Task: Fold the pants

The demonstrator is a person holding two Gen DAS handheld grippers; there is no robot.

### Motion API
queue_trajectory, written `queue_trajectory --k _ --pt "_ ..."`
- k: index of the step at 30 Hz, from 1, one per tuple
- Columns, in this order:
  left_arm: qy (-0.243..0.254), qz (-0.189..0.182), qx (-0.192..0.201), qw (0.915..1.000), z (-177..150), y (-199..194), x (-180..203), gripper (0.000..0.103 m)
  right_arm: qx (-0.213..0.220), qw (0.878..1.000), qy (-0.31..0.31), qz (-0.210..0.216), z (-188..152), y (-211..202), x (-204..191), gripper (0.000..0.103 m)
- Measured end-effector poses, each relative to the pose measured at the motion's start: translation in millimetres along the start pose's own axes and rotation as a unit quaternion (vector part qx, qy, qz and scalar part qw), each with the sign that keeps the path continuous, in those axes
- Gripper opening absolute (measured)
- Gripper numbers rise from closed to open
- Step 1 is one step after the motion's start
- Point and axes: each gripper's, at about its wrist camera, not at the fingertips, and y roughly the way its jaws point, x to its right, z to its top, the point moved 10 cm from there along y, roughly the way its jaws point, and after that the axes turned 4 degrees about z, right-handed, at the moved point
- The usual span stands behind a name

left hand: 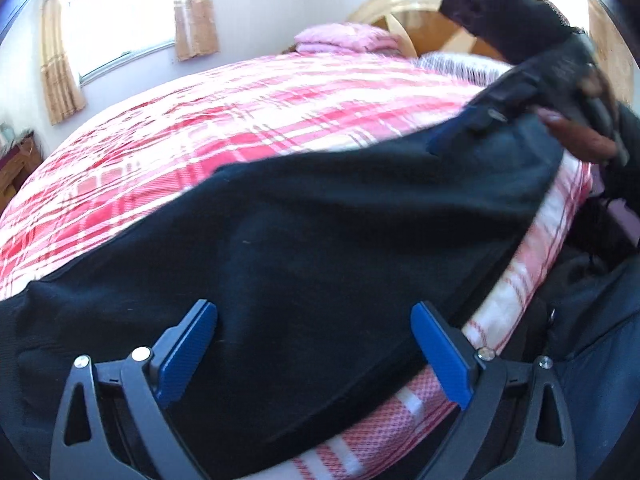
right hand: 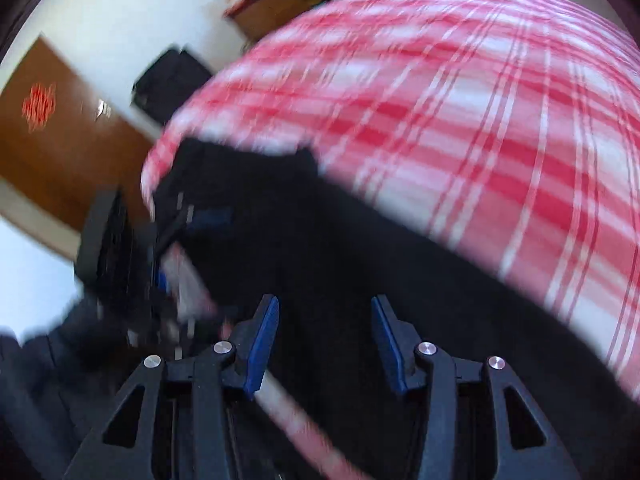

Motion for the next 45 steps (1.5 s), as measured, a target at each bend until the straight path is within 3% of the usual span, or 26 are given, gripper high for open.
queue_trajectory --k 3,4,7,10,13,15,16,22,26,28,30,35,40,41,43,45 --pt "0.017 0.006 -0.006 0.9998 -3 3 3 0.103 -0.031 0.999 0.005 -0.015 -38 11 11 0.050" --pt "0.013 0.002 -0.008 0.9999 -2 3 2 0.103 -0.012 1.000 0.011 -0.006 -42 7 14 0.050" --pt "-0.004 -0.004 0.002 1.0000 5 -4 -1 0.103 0.028 0.999 0.043 0.000 -40 -14 21 0.050" --pt "-0.009 -0.034 0.013 0.9993 13 -10 7 0.103 0.068 0.997 0.047 0.009 -36 -35 24 0.055" --pt "0.008 -0.029 -0.018 0.9994 0 6 19 0.103 0.045 0.996 0.075 -0.031 -46 -23 50 0.061" --pt "0.049 0.004 -0.015 0.9987 -2 9 26 0.103 0.060 0.995 0.076 -0.022 -48 -25 50 0.061" --pt "0.057 0.004 -0.016 0.9983 0 8 29 0.103 0.066 0.995 0.078 -0.017 -48 -30 50 0.061" --pt "0.014 -0.043 0.022 0.9987 47 -1 43 0.103 0.093 0.991 0.088 -0.034 -46 -40 62 0.061" --pt "0.038 -0.025 -0.036 0.9983 34 37 55 0.103 0.107 0.989 0.095 -0.021 -47 -41 64 0.061" --pt "0.054 -0.015 -0.024 0.9982 31 36 59 0.103 0.104 0.991 0.083 -0.031 -49 -41 63 0.061" --pt "0.061 -0.026 -0.033 0.9973 27 33 62 0.103 0.106 0.991 0.071 -0.038 -49 -39 61 0.061" --pt "0.041 -0.026 -0.019 0.9987 32 20 49 0.103 0.114 0.990 0.067 -0.054 -44 -40 60 0.061" --pt "-0.001 -0.020 0.010 0.9997 60 14 32 0.103 0.150 0.975 0.088 -0.139 -52 -86 92 0.061" --pt "-0.011 -0.027 0.012 0.9995 65 17 31 0.103 0.159 0.972 0.098 -0.141 -55 -96 98 0.062" --pt "-0.024 -0.039 0.000 0.9989 66 26 36 0.103 0.174 0.967 0.125 -0.140 -65 -114 113 0.064" --pt "-0.025 -0.029 -0.027 0.9989 54 38 45 0.103 0.181 0.957 0.158 -0.161 -81 -132 138 0.067"
